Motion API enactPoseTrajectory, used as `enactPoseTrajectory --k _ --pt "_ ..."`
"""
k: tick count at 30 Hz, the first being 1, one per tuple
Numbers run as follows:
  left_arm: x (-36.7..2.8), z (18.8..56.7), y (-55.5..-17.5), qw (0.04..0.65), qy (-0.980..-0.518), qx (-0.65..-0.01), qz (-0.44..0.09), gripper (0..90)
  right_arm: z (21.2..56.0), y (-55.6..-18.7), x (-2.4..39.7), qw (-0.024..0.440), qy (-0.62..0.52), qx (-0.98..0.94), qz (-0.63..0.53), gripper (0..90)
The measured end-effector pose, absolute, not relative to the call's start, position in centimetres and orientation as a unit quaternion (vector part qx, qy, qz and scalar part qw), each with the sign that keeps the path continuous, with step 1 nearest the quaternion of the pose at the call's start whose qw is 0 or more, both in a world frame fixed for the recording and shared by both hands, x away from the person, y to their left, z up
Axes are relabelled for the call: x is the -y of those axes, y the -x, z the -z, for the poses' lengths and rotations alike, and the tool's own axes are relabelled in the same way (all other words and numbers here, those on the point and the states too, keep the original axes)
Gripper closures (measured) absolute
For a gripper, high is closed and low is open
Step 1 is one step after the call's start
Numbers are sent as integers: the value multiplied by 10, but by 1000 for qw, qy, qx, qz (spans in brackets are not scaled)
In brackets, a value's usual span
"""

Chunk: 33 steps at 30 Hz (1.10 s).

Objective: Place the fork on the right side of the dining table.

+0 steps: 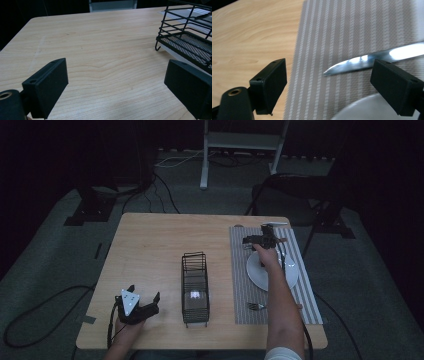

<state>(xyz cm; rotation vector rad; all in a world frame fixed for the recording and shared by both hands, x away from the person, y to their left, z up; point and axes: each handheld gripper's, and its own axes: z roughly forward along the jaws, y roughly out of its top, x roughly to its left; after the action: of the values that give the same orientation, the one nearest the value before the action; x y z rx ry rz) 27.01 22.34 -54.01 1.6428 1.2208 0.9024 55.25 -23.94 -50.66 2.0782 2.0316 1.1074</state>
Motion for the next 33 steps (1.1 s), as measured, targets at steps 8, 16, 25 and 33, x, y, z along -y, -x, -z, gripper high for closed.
enactPoseTrajectory --k 8,16,25,33 --pt "-223 540 -270 439 -659 -491 -363 50 516 -557 217 -16 -651 -682 -333 137" --pt "-223 540 -271 440 -659 -492 -361 50 520 -564 206 14 -649 -691 -319 154" --pt "-223 540 -270 439 -660 -490 -363 50 515 -565 198 20 -642 -695 -324 151" --pt "-223 540 -270 439 -660 -489 -363 50 483 -550 192 72 -618 -700 -350 125"
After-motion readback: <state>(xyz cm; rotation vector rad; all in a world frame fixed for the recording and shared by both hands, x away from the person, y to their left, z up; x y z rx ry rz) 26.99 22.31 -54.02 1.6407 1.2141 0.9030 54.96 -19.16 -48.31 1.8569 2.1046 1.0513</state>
